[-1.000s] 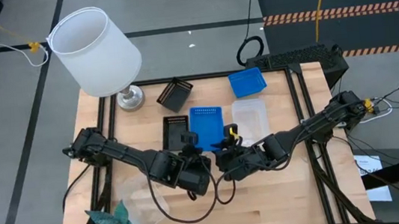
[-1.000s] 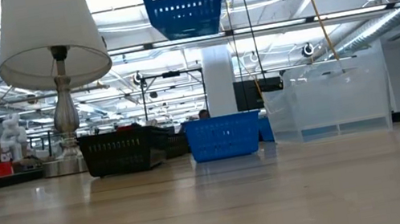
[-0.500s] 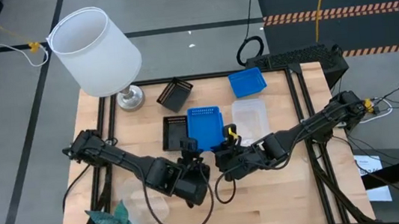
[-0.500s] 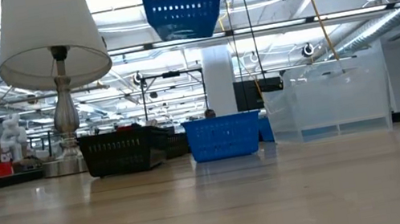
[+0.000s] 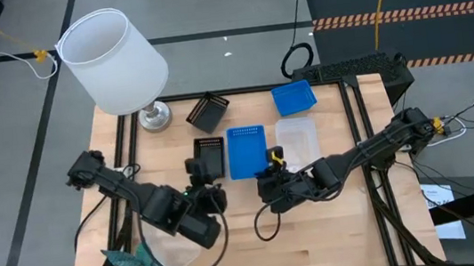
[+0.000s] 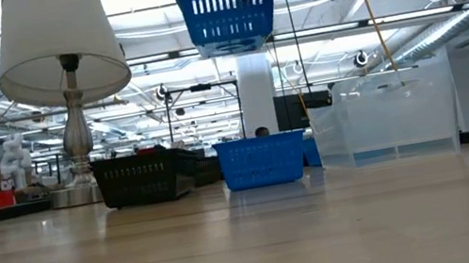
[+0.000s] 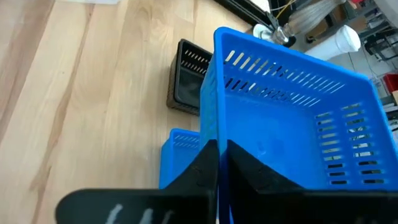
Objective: Stack baskets by color
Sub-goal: Stack the bottom blue bin on top of the middle blue bin
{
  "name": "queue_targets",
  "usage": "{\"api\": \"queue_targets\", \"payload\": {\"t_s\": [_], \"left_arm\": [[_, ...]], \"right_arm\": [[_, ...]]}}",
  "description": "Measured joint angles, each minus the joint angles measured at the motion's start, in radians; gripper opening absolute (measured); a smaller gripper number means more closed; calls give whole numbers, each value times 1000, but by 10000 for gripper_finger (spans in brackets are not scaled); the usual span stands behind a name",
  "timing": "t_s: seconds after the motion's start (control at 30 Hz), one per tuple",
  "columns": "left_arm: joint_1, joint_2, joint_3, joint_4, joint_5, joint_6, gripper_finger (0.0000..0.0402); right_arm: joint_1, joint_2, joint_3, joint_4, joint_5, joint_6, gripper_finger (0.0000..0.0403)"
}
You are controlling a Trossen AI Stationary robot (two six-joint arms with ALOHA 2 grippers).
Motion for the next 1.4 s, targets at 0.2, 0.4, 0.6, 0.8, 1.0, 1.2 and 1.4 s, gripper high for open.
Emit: {"api": "queue_targets", "payload": {"t_s": [0.2, 0.4, 0.6, 0.8, 1.0, 1.2, 1.4], "left_arm": [[7, -2, -12, -56, -30, -61, 103], [47, -36, -140, -26, -53, -36, 93], [138, -184, -375, 205, -22, 63, 93], [212, -358, -598, 532, 137, 236, 92], [230, -426, -684, 665, 227, 340, 92], [245, -428, -718, 772, 296, 419, 92], [280, -429, -720, 846, 376, 447, 92]], "right_arm": [[-29, 0, -2, -16, -101, 12, 5], [-75, -1, -62, 20, -145, 12, 8], [-140, 0, -130, 110, -237, 8, 8], [-185, 0, -201, 206, -314, -33, 8], [-221, 0, -249, 272, -339, -67, 8], [-236, 0, -276, 283, -340, -86, 8], [-249, 0, -307, 323, -390, -112, 8]]}}
